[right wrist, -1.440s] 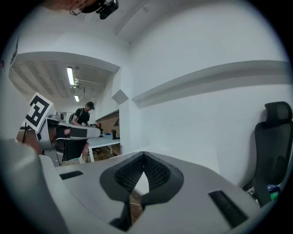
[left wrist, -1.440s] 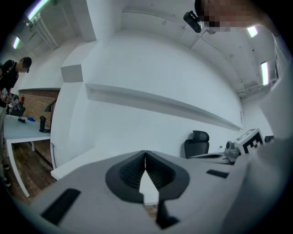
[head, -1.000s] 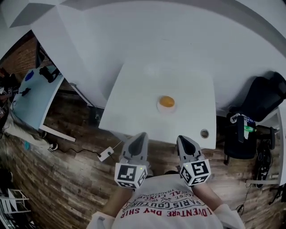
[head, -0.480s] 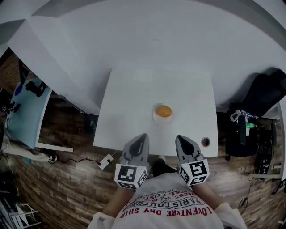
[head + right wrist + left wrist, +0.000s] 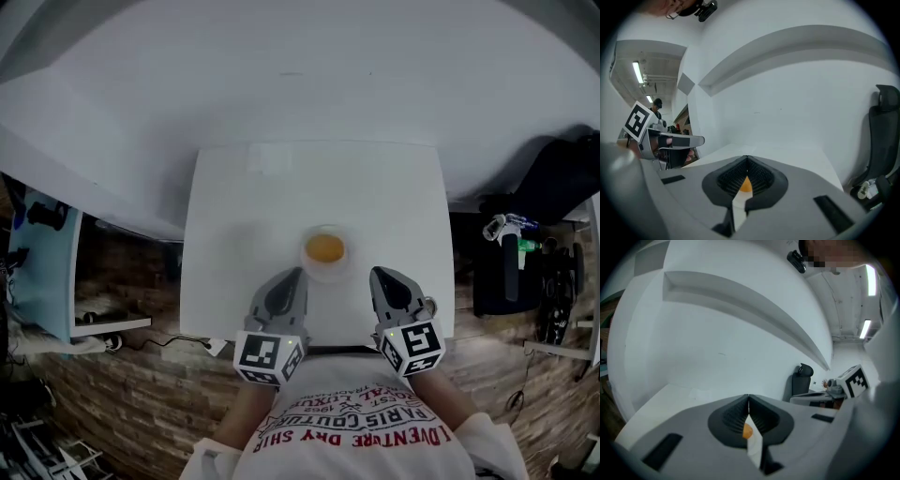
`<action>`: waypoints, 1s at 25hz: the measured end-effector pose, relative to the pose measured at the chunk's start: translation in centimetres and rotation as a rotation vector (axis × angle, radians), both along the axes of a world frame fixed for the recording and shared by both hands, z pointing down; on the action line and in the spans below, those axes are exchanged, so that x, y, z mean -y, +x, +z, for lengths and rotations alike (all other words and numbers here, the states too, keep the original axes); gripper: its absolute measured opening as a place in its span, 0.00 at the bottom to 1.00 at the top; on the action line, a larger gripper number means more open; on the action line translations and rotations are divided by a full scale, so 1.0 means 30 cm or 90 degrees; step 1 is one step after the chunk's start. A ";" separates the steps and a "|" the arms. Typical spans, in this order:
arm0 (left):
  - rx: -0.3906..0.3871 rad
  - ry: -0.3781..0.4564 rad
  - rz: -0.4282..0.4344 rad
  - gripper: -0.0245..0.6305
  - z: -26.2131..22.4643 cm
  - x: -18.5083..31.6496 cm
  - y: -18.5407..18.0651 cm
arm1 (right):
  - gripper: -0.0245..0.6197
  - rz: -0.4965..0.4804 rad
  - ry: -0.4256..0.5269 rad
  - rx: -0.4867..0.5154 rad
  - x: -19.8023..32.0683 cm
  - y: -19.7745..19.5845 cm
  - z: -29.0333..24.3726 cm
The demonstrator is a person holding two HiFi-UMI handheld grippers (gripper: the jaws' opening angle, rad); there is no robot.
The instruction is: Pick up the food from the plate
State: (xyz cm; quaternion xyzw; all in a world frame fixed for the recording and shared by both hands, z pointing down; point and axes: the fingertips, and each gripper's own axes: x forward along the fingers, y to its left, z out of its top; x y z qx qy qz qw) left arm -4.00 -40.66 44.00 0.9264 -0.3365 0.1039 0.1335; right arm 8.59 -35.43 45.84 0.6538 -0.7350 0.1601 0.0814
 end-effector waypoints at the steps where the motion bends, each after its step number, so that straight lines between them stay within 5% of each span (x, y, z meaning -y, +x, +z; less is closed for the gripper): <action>1: 0.004 -0.004 0.004 0.05 0.014 0.015 0.014 | 0.05 0.002 -0.006 0.000 0.014 0.013 0.013; 17: 0.105 -0.082 0.209 0.07 0.253 0.089 0.098 | 0.05 0.123 -0.087 0.048 0.057 0.003 0.163; 25: 0.242 -0.049 0.375 0.49 0.426 0.089 0.174 | 0.05 0.152 -0.128 0.063 0.046 -0.008 0.247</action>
